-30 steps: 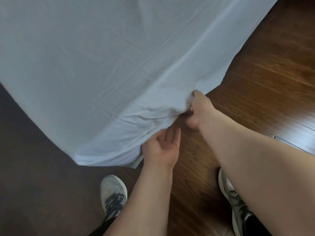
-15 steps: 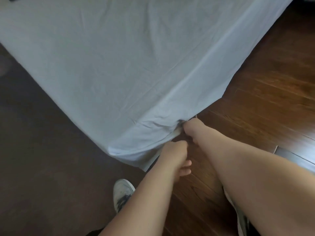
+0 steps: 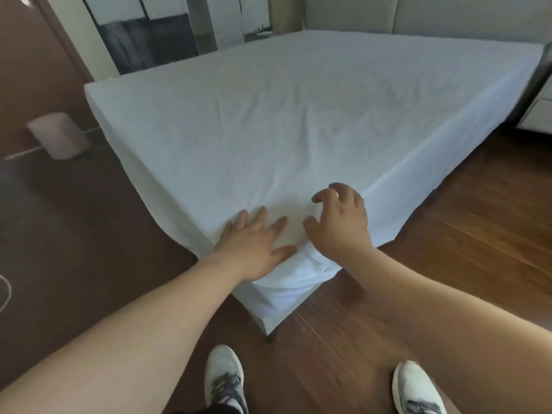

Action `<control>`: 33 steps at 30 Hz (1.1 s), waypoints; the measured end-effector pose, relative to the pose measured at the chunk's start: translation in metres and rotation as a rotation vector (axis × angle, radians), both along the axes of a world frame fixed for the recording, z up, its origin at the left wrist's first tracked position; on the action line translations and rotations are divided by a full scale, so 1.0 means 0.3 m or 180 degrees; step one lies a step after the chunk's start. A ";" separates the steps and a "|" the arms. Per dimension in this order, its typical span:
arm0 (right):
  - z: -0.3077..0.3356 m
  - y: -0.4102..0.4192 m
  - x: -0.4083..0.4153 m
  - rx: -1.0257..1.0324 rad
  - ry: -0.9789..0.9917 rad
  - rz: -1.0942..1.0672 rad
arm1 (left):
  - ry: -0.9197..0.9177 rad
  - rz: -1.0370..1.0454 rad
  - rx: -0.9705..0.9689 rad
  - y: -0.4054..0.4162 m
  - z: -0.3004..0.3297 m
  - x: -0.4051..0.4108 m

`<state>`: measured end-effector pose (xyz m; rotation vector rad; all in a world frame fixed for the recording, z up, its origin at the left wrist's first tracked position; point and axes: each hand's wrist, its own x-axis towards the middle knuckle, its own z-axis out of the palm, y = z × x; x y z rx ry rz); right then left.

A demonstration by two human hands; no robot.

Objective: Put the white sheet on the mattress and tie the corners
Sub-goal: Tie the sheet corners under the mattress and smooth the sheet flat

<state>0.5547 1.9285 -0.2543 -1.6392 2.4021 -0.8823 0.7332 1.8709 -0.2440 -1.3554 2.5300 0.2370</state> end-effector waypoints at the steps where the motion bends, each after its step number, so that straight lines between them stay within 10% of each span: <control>1: 0.015 -0.026 0.012 0.0156 0.0161 0.0189 | -0.0085 -0.0055 0.0020 0.011 -0.004 0.021; 13: 0.051 -0.034 0.099 0.1690 0.0986 0.0999 | 0.0505 0.0091 -0.0211 -0.012 0.168 0.176; 33: 0.140 -0.906 0.420 0.1400 0.0636 0.0627 | 0.0669 0.0692 -0.0169 -1.081 0.069 0.209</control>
